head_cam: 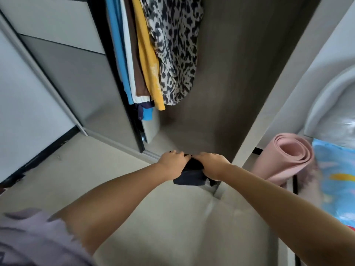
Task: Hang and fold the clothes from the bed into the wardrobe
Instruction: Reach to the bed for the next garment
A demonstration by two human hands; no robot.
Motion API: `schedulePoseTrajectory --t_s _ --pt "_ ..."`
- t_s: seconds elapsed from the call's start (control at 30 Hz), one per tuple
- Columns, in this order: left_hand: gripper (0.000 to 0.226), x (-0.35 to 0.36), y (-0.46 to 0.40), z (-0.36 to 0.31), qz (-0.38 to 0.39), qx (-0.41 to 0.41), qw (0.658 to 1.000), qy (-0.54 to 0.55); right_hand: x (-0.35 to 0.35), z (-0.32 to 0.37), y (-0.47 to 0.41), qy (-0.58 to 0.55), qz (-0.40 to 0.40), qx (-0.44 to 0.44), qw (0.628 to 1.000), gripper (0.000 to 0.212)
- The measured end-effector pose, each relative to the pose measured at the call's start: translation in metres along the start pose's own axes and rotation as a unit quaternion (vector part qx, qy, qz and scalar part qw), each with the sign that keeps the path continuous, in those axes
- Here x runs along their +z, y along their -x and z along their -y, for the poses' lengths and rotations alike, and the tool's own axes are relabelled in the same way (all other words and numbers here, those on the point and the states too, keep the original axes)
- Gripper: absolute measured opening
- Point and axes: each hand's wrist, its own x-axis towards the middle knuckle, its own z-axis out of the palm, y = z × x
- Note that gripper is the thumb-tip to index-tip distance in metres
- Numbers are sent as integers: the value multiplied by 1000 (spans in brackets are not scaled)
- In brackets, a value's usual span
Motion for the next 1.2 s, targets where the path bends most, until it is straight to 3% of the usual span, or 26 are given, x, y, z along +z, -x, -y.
schedulePoseTrajectory --t_s 0.17,0.53,0.67,0.87,1.07,1.2 --pt "54 4 -48 30 7 8 1000 0 -9 -14 -49 -3 6 12 1000 45" --pt "47 48 -246 59 90 77 993 -13 24 -132 -192 -78 56 69 993 51" --pt "61 70 -306 73 107 75 991 2 42 -167 -247 -88 53 81 991 54" --pt "63 142 -394 68 137 127 982 0 122 -224 -310 -103 67 119 985 61" --pt "51 238 -492 42 139 185 973 -26 228 -293 -369 -165 53 196 965 46" --pt "50 291 -556 25 107 194 974 -40 276 -338 -403 -134 39 234 962 46"
